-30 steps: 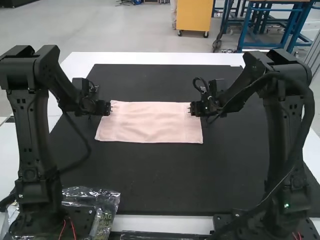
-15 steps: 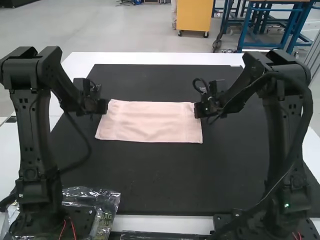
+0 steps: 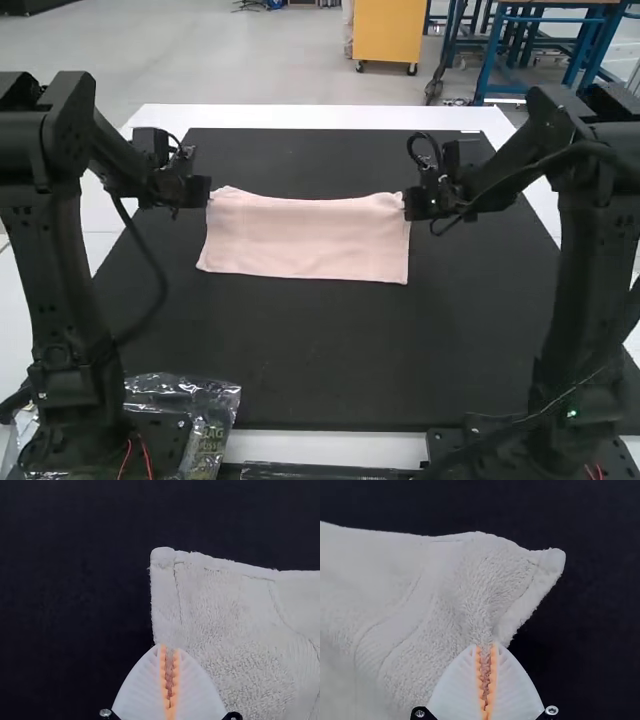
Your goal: Fold the towel.
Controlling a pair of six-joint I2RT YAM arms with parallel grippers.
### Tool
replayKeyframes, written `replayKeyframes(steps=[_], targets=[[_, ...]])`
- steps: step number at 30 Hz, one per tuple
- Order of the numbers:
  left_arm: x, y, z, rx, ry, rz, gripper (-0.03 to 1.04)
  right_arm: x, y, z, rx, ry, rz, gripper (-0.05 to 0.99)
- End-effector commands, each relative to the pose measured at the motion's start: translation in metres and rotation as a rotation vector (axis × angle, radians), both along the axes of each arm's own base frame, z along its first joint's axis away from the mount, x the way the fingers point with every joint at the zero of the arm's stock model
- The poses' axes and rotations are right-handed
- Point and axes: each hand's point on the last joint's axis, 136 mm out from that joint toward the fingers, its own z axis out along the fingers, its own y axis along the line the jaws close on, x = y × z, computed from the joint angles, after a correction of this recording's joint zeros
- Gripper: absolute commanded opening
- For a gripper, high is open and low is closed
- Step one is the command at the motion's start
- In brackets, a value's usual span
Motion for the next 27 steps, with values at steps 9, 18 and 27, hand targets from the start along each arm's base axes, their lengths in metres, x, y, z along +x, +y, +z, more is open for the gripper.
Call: replayKeyframes(steps=[9,18,27], targets=[[-0.046,0.015,0.016,0.057,0.014,0.002,0.02,-0.039,-0.012,0.023,0.056,0.027,-0.012,-0.02],[-0.091,0.019,0.006,0.071,0.059,0.009,0.02,-0.087,-0.011,0.014,0.079,0.099,0.001,-0.02],[-0.127,0.015,-0.017,0.067,0.097,0.016,0.02,-0.126,-0.008,-0.016,0.061,0.187,0.025,-0.02]])
